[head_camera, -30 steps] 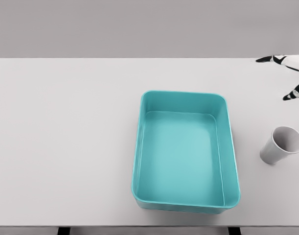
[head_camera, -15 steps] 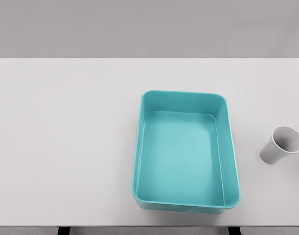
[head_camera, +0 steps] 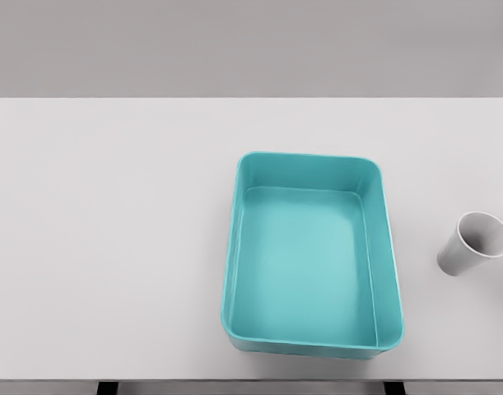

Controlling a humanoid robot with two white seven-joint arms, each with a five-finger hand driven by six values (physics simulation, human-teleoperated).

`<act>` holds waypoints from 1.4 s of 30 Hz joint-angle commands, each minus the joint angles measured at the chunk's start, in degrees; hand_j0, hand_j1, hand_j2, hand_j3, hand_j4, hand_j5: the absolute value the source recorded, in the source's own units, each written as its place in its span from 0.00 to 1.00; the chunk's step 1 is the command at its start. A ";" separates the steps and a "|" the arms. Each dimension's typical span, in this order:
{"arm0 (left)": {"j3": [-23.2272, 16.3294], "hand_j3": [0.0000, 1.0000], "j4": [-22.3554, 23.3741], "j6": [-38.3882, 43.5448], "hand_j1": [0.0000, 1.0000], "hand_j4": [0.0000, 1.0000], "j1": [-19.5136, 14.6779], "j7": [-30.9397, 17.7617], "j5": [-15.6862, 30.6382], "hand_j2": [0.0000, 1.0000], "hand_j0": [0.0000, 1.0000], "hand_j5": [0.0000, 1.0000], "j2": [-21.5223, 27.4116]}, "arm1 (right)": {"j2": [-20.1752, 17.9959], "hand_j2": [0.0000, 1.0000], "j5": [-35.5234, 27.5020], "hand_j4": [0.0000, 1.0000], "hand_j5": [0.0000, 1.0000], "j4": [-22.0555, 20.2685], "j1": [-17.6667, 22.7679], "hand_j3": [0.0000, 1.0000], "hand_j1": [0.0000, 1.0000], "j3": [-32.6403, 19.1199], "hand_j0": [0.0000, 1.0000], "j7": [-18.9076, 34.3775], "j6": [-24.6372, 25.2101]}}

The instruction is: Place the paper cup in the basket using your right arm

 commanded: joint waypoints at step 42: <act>0.01 1.00 -0.01 0.00 1.00 1.00 0.00 -0.01 0.05 1.00 1.00 1.00 0.00 | -0.62 1.00 7.50 1.00 1.00 -8.95 0.00 1.00 1.00 10.57 1.00 -0.02 -0.86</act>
